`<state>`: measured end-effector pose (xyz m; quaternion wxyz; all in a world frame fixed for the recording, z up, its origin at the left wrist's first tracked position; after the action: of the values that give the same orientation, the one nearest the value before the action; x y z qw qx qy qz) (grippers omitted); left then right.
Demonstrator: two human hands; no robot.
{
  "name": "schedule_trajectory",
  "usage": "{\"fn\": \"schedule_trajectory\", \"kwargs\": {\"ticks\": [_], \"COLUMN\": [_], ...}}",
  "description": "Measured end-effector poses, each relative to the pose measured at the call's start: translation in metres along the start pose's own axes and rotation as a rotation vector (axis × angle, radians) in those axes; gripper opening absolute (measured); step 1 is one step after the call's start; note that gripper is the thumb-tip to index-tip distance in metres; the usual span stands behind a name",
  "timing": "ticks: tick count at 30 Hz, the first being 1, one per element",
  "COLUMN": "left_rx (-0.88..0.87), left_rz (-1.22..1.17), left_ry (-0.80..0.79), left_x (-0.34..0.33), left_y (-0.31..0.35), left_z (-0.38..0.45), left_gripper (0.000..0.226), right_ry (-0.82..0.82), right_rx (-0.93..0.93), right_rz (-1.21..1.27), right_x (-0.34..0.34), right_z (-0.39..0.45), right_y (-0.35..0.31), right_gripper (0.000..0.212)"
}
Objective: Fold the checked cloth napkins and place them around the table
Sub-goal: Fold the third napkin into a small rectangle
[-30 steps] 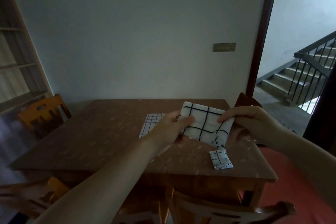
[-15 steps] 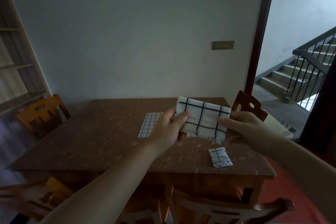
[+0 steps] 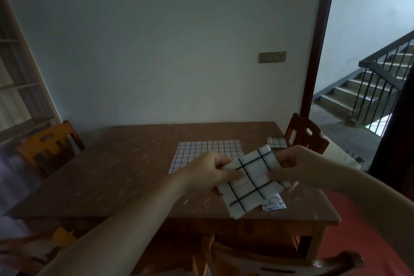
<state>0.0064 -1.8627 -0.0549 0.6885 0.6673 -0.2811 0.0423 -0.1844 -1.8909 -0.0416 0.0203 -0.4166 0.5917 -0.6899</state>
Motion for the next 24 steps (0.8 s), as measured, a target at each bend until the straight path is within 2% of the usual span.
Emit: {"fn": "schedule_trajectory", "kwargs": {"ticks": [4,7,10,13,16,20,22,24], "left_rx": [0.014,0.037,0.051,0.053,0.065,-0.016,-0.025,-0.027], "left_rz": [-0.028,-0.019,-0.051,-0.067,-0.082,-0.160,-0.209,-0.203], "left_ry": [-0.015,-0.064,-0.076,-0.052,-0.061,0.096,0.216,0.326], "left_x": [-0.003,-0.005,0.000,0.011,0.019,0.040,0.059,0.079], "left_y": [-0.005,-0.009,-0.013,-0.017,-0.025,-0.039,-0.058,-0.082], "left_z": [0.001,0.001,0.001,-0.002,-0.002,0.000,-0.003,-0.010], "left_gripper": [0.018,0.023,0.018,0.029,0.026,0.029,0.032,0.029], "right_ry": [0.267,0.345,0.403,0.374,0.361,0.428,0.364,0.177], "right_rx": [-0.008,0.031,0.095,0.098,0.162,0.213,0.085,-0.111], "right_rz": [0.234,0.069,-0.040,-0.116,-0.194,-0.196,-0.008,0.176], "right_x": [0.012,0.010,0.005,-0.005,-0.020,-0.041,-0.058,-0.093], "right_z": [0.008,0.014,0.021,0.034,0.047,0.068,0.082,0.097], "right_y": [0.002,-0.004,-0.018,-0.027,-0.042,-0.059,-0.052,-0.036], "right_gripper": [0.031,0.030,0.032,0.040,0.027,0.022,0.023,0.020]}}
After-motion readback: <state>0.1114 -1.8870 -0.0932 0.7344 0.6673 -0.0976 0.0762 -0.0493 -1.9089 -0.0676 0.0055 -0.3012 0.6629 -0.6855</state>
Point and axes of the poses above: each hand's wrist, its own z-axis towards the middle knuckle, its own x-axis out of the back of the hand, y = z × x, the point moved 6 cm from there along z, towards the middle knuckle
